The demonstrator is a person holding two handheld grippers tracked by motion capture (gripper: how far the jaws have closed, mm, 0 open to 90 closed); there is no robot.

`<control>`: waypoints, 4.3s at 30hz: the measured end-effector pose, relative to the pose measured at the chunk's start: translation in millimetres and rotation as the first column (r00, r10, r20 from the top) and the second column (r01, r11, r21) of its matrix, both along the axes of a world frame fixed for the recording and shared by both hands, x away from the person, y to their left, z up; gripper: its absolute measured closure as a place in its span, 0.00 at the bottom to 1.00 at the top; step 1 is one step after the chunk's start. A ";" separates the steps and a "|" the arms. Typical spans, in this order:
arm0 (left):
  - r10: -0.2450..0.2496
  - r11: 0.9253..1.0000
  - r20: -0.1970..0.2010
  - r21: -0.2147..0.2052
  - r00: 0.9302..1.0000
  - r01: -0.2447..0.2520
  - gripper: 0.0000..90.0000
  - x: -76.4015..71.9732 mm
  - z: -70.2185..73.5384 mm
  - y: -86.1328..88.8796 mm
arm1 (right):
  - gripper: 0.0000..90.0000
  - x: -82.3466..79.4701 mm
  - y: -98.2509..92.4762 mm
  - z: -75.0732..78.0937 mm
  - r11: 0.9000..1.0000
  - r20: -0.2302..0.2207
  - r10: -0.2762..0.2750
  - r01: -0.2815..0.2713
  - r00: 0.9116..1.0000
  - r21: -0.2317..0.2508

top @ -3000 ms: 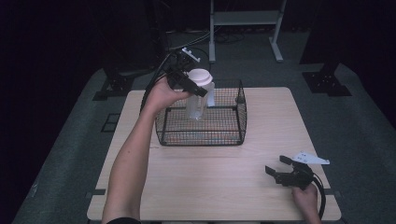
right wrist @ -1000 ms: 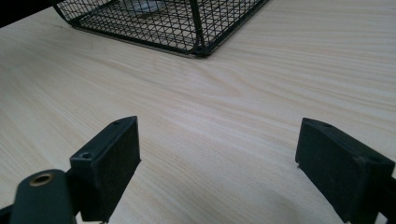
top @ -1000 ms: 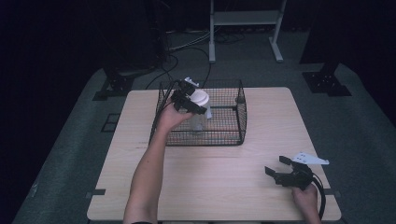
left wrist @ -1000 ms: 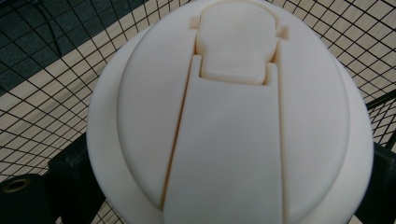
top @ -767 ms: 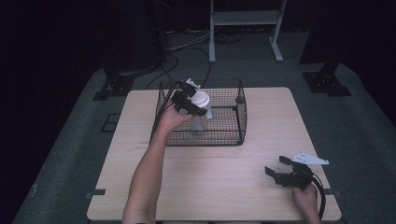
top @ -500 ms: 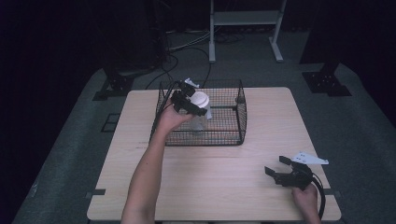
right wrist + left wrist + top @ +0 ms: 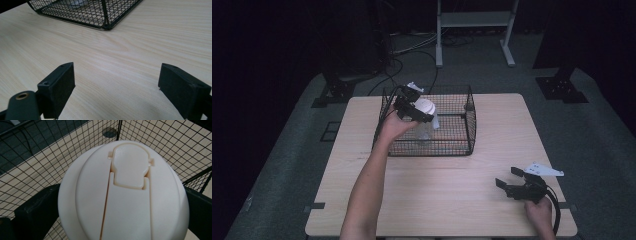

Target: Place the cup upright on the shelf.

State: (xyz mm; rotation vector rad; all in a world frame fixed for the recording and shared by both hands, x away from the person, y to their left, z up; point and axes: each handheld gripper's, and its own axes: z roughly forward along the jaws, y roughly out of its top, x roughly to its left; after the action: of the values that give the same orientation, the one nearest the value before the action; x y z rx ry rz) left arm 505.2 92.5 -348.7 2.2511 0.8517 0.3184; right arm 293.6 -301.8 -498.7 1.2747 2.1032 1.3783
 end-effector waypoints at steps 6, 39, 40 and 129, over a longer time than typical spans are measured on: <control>0.000 1.000 0.001 -0.013 1.000 0.000 0.00 -0.3 4.5 2.6 | 0.14 -0.1 0.2 0.1 1.000 0.000 0.001 -0.001 1.000 -0.003; -0.025 0.998 0.116 -0.057 0.993 0.031 0.00 -29.8 41.0 6.7 | 0.14 -0.2 0.9 0.0 1.000 0.000 0.001 -0.001 1.000 -0.007; -0.028 0.998 0.115 -0.059 0.993 0.035 0.00 -32.0 42.2 6.9 | 0.14 -0.1 0.9 -0.1 1.000 0.001 0.001 -0.001 1.000 -0.008; -0.165 0.966 0.139 -0.176 0.976 0.188 0.01 -189.1 -41.4 70.4 | 0.14 -1.3 3.9 -0.3 0.999 0.003 -0.017 0.017 1.000 -0.044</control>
State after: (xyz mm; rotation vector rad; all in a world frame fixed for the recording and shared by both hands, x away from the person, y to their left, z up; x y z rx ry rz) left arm 316.1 163.0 -390.1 2.0895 0.5856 0.2777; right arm 292.4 -297.9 -498.9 1.2698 2.1049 1.3182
